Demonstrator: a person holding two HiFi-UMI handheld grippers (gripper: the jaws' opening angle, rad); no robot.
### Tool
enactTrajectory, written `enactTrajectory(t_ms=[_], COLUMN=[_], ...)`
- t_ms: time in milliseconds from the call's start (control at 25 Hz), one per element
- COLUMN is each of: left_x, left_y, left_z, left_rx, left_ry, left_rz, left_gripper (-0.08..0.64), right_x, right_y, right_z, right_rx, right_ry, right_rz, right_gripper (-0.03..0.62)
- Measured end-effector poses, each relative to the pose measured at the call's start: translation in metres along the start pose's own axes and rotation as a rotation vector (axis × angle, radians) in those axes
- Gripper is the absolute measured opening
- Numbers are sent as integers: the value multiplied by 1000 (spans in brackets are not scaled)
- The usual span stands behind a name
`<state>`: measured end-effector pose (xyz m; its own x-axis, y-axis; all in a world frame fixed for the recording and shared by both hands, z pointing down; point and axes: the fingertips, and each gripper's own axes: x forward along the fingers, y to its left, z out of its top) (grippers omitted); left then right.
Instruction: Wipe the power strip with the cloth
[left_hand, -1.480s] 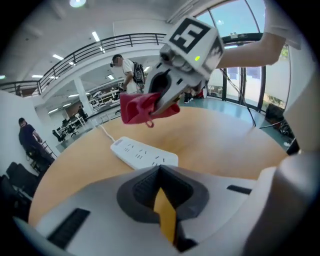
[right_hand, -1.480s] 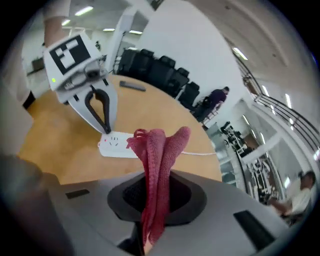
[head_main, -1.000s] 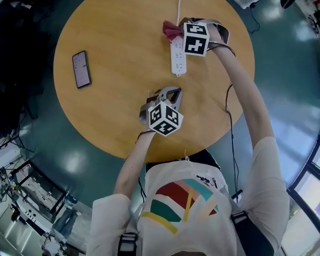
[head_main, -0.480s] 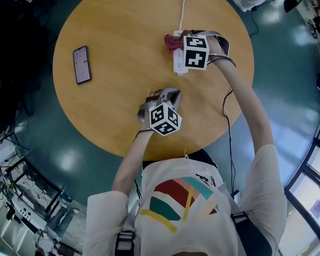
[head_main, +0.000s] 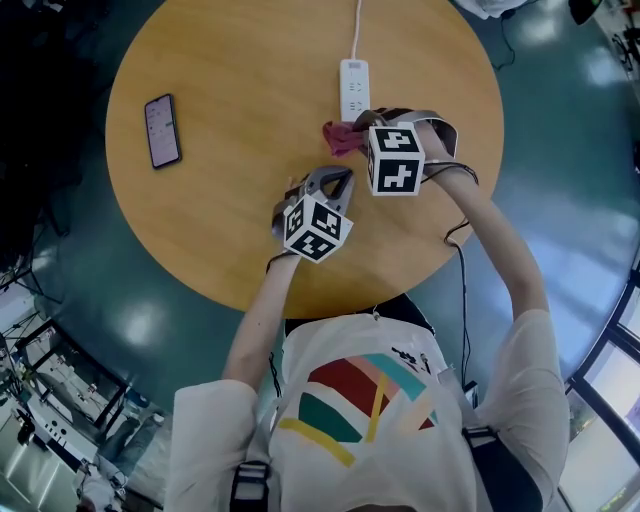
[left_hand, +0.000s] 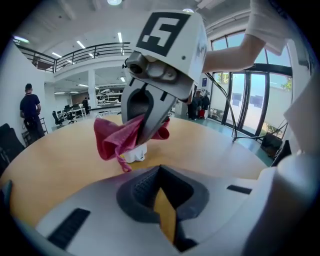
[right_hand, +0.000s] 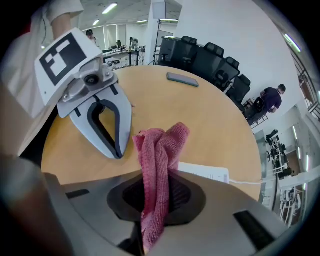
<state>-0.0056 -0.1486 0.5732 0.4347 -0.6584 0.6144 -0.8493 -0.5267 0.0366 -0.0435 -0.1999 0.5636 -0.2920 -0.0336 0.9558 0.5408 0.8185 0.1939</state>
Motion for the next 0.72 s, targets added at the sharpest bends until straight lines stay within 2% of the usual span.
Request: enactTrajectory(t_ms=[80, 160, 280, 360, 440, 520, 640, 720], left_x=[-2, -7, -26, -40, -44, -38, -11, 12], left_y=[1, 9, 36, 54, 70, 83, 96, 98], left_z=[4, 7, 14, 29, 48, 70, 94, 100], left_rx=[-23, -96, -241, -244, -187, -134, -96, -77], left_ry=[-27, -64, -145, -188, -201, -204, -172, -130], left_rz=[-3, 14, 119, 197, 244, 259, 244, 225], left_gripper=[28, 28, 28, 28, 28, 28, 28, 28], right_x=[-3, -4, -4, -10, -20, -31, -46, -52], right_y=[5, 8, 17, 19, 14, 0, -33, -52], right_z=[1, 2, 1, 0, -4, -14, -44, -68], right_rx=[-11, -10, 13, 70, 217, 468, 876, 1046], right_ry=[-6, -18, -45, -87, -167, -281, -434, -472], right_rz=[-13, -24, -19, -13, -11, -12, -33, -70], right_gripper=[40, 40, 40, 40, 40, 40, 40, 40])
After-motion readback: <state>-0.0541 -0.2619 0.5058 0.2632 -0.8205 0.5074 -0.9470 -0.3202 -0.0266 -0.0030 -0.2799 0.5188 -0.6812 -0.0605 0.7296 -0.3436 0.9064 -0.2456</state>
